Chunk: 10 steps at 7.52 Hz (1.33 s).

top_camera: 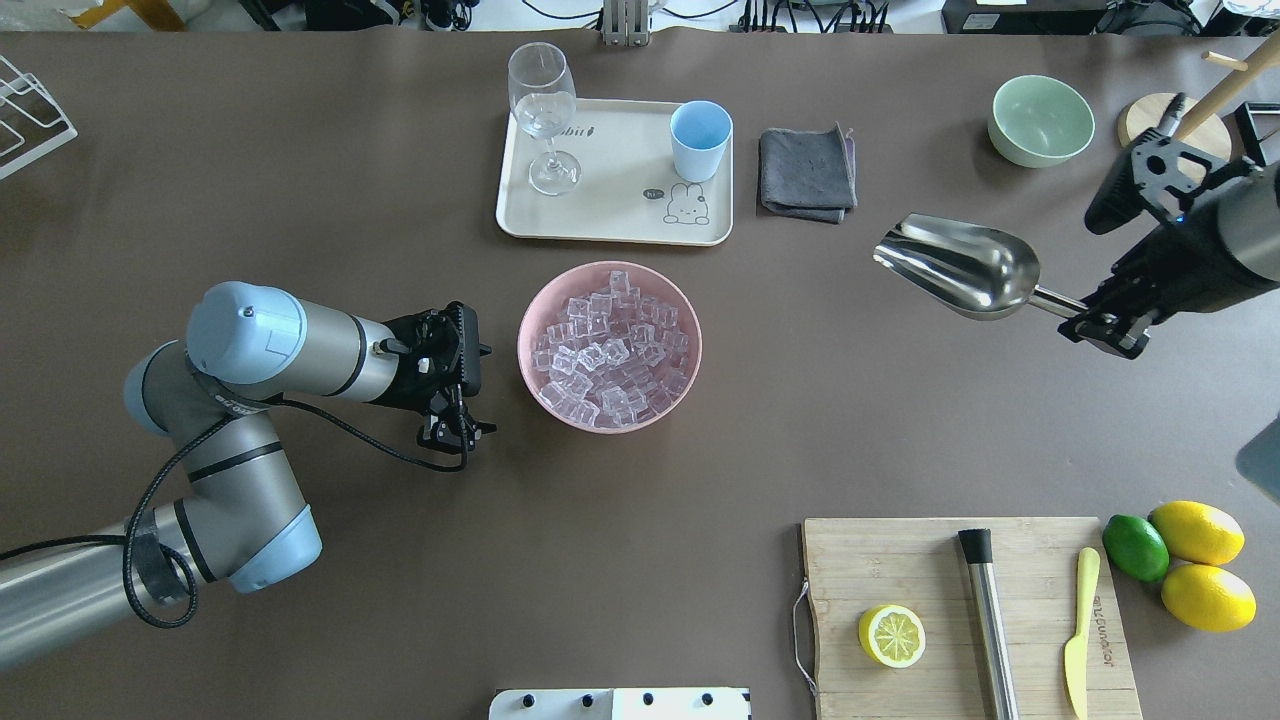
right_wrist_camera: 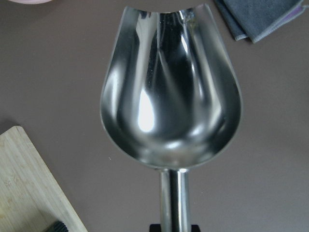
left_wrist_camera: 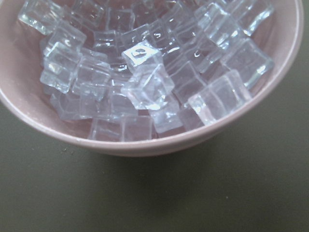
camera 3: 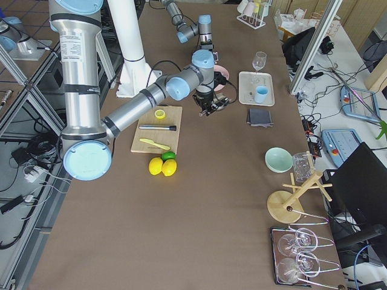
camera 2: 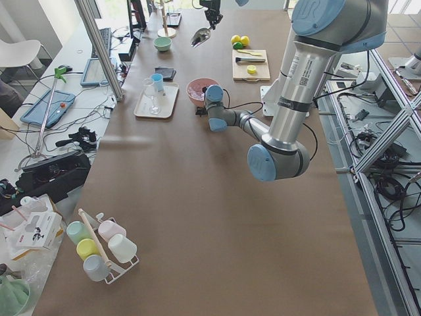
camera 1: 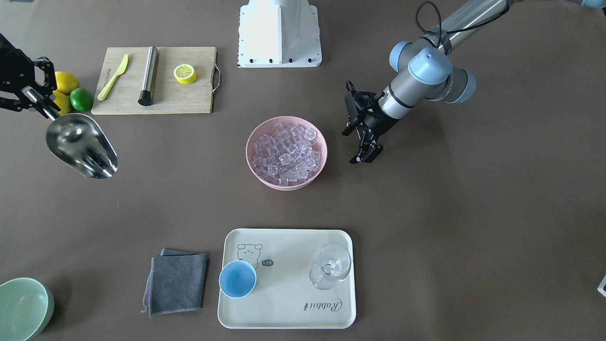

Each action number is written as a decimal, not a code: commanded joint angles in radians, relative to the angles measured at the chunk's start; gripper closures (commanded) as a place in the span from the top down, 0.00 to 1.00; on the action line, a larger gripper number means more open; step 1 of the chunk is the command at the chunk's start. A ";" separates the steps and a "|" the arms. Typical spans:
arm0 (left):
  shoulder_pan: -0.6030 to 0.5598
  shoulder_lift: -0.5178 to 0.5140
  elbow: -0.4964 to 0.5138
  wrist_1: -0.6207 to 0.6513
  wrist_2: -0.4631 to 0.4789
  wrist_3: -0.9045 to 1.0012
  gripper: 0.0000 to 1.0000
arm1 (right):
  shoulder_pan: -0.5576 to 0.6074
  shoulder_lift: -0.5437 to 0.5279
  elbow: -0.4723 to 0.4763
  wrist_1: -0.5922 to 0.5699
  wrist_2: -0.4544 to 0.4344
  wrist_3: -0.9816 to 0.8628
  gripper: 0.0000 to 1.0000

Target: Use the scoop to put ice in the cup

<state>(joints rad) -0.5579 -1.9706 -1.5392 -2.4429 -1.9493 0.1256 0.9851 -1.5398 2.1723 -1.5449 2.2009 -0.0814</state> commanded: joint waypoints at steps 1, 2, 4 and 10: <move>0.006 -0.043 0.031 -0.001 0.004 -0.003 0.98 | -0.118 0.364 -0.008 -0.494 -0.136 -0.243 0.00; 0.006 -0.071 0.053 0.007 0.019 -0.004 0.98 | -0.166 0.444 -0.025 -0.597 -0.195 -0.253 0.00; 0.022 -0.092 0.059 0.008 0.026 -0.094 0.98 | -0.178 0.477 -0.028 -0.629 -0.236 -0.253 0.00; 0.024 -0.099 0.065 0.008 0.026 -0.089 0.98 | -0.331 0.850 -0.271 -0.990 -0.394 -0.251 0.00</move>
<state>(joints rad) -0.5353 -2.0687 -1.4742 -2.4344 -1.9250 0.0361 0.7033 -0.8031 2.0077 -2.4408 1.8588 -0.3329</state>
